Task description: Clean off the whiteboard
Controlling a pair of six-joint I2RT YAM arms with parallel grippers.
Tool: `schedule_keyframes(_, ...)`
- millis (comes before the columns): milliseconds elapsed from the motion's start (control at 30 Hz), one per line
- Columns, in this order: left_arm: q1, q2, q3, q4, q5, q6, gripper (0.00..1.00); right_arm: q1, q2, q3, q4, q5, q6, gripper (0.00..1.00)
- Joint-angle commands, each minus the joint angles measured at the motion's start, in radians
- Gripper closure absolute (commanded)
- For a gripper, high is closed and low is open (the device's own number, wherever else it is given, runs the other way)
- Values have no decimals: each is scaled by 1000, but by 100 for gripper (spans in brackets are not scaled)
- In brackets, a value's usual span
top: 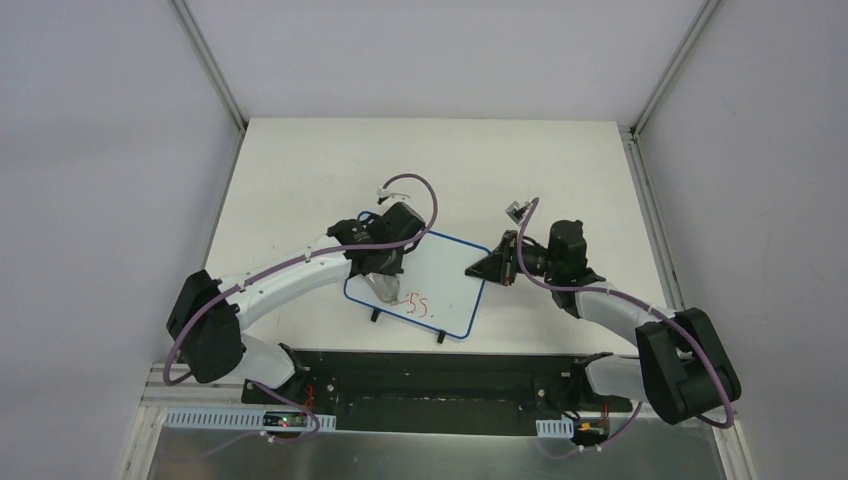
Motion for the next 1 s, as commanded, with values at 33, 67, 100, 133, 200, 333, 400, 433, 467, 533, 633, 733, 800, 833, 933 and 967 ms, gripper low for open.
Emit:
schedule_keyframes(33, 82, -73, -123, 142, -56, -56, 100, 26, 15, 3, -8, -68, -107, 100)
schedule_keyframes(67, 107, -91, -158, 143, -51, -83, 100, 27, 15, 3, -8, -69, -106, 100)
schedule_keyframes(100, 142, -115, -194, 142, -40, -112, 100, 27, 15, 3, -8, -68, -106, 100)
schedule_keyframes(133, 182, -137, -235, 146, -18, -139, 100, 29, 15, 3, -6, -67, -105, 100)
schedule_keyframes(200, 263, -175, -316, 171, 45, -179, 100, 31, 17, 5, -7, -66, -105, 100)
schedule_keyframes(333, 300, -198, -384, 203, 115, -161, 100, 36, 21, 6, -9, -60, -106, 100)
schedule_keyframes(400, 296, -191, -381, 201, 130, -147, 100, 36, 23, 8, -14, -50, -108, 100)
schedule_keyframes(433, 287, -190, -373, 200, 128, -139, 100, 36, 23, 10, -26, -41, -117, 100)
schedule_keyframes(467, 275, -192, -363, 199, 124, -131, 100, 36, 23, 12, -36, -35, -122, 100)
schedule_keyframes(533, 238, -192, -333, 198, 109, -116, 100, 37, 21, 12, -39, -35, -124, 100)
schedule_keyframes(633, 140, -172, -256, 185, 51, -98, 100, 38, 22, 12, -39, -34, -126, 100)
schedule_keyframes(733, 31, -104, -148, 148, -19, -87, 100, 37, 25, 14, -39, -36, -126, 100)
schedule_keyframes(800, -22, -34, -82, 135, -19, -85, 100, 38, 27, 14, -39, -34, -126, 100)
schedule_keyframes(833, -62, 1, -50, 127, -22, -83, 100, 39, 27, 14, -40, -34, -127, 100)
schedule_keyframes(933, -147, 117, 53, 101, -22, -97, 100, 39, 26, 14, -41, -34, -129, 100)
schedule_keyframes(967, -173, 153, 78, 103, -7, -103, 100, 40, 25, 14, -42, -34, -129, 100)
